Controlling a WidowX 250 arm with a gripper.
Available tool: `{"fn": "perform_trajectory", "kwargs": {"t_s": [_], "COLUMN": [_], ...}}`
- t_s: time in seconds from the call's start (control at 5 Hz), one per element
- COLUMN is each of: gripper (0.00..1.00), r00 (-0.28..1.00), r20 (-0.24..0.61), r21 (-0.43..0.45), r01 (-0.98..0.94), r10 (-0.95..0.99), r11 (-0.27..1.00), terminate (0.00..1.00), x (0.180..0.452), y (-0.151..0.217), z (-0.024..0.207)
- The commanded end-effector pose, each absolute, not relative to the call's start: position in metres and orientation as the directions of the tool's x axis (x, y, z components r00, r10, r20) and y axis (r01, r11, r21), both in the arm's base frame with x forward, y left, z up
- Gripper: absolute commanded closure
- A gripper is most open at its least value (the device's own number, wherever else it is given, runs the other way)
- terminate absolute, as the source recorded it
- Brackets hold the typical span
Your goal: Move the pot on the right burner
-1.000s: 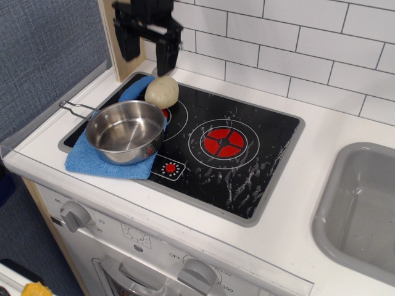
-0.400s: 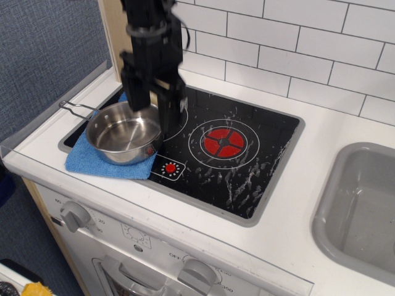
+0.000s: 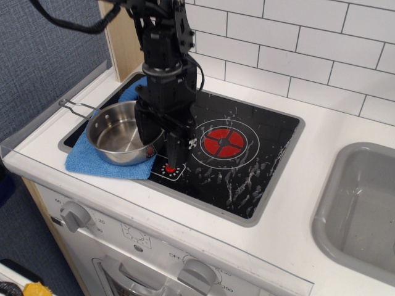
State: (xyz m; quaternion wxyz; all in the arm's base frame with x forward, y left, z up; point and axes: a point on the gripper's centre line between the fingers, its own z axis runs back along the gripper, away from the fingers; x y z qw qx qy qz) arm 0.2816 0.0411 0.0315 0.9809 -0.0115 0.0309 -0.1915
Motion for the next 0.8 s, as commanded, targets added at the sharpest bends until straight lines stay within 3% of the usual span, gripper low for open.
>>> {"fn": "perform_trajectory", "kwargs": {"t_s": [0.0, 0.6], "gripper": [1.00, 1.00], "r00": [0.927, 0.944], "r20": [-0.041, -0.092], "r21": [-0.014, 0.062], "r01": [0.372, 0.324], "r10": [-0.372, -0.318], "r11": [0.928, 0.944], "terminate": [0.00, 0.00], "x": [0.2858, 0.2847], "y": [0.0451, 0.0495], "z": [0.0355, 0.0375]}}
